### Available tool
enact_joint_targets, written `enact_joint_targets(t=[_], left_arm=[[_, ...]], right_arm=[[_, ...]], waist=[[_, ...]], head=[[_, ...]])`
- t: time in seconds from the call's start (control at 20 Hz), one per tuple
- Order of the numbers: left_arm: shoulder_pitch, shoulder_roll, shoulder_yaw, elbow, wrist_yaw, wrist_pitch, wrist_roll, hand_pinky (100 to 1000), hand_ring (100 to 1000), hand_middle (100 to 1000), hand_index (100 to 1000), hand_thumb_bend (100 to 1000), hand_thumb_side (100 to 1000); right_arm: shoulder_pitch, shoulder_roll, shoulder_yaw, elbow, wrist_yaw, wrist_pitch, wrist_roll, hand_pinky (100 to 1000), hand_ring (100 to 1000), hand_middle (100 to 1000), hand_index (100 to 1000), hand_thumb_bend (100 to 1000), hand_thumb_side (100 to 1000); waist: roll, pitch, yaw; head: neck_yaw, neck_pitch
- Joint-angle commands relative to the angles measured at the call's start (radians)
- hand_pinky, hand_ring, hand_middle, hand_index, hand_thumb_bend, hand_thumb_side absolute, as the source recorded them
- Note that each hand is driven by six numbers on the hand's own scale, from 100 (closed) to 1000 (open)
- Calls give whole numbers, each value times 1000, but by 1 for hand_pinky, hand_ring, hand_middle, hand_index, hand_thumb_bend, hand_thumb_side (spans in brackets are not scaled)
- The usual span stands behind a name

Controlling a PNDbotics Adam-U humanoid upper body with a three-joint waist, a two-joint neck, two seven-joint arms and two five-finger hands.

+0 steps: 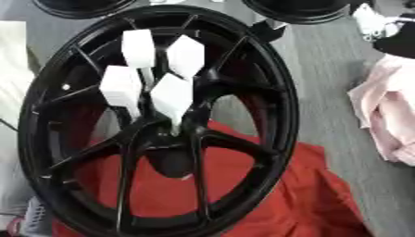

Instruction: Pull the pin out of the wheel hub.

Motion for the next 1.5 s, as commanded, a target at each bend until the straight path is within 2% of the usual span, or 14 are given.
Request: enact_joint_targets(t=[0.05,0.4,0.85,1.25,1.5], left_arm=[[-6,27,-1,-21,0,0,-6,810,713,719,895,123,832],[-9,35,-9,-21,1,4,-13,810,713,719,895,123,832],[-15,52,-16,-21,1,6,-21,810,713,719,895,123,834],[-14,65,-20,-21,0,8,-24,811,712,719,895,123,837],[-10,72,-20,-21,-1,9,-24,811,712,719,895,123,838]], right_arm=[[-29,-95,16,-18,22,-15,51,828,779,690,745,100,292],[-113,-168,95,-18,61,-29,164,839,798,707,763,100,288],[-247,-196,226,-18,79,-38,314,846,812,716,771,100,311],[-390,-153,339,-18,84,-43,443,849,820,729,779,138,335],[-496,-97,404,-18,81,-10,520,851,825,735,783,181,325]], waist=[[-4,-27,3],[-20,-27,18],[-46,-20,42],[-64,-16,47],[-70,-16,43]], head=[[-8,-14],[-23,-23],[-40,-34],[-46,-38],[-46,-36]])
